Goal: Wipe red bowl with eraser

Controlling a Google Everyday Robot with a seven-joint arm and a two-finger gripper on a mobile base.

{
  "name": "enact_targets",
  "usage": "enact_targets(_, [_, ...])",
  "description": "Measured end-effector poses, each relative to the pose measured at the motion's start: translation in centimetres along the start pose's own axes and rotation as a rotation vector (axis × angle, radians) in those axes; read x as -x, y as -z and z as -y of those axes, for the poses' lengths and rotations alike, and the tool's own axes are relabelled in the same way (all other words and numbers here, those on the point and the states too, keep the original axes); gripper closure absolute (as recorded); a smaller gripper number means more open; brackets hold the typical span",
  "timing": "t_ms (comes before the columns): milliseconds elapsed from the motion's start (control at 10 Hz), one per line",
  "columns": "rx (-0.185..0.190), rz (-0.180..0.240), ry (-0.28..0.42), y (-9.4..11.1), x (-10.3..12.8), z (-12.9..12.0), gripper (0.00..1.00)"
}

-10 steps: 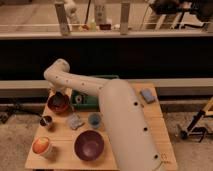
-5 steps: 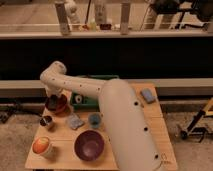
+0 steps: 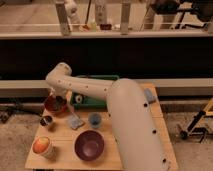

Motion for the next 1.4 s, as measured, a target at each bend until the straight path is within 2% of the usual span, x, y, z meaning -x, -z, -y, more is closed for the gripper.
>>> enact_targets(200, [0.004, -0.012, -0.003, -0.2, -0.7, -0.3, 1.0])
enact_targets(600, [0.019, -0.057, 0.037, -1.8, -3.1, 2.8, 1.0])
enact_targets(900, [0.007, -0.085, 0.062, -1.8, -3.6, 4.5, 1.0])
enact_targets(1100, [-0.021, -0.09, 0.067, -1.2, -3.2, 4.8, 1.0])
enact_targets(1300, [-0.045, -0.066, 0.055, -0.5, -1.8, 3.9, 1.0])
enact_targets(1400, [-0.046, -0.054, 0.042, -0.4, -1.0, 3.4, 1.0])
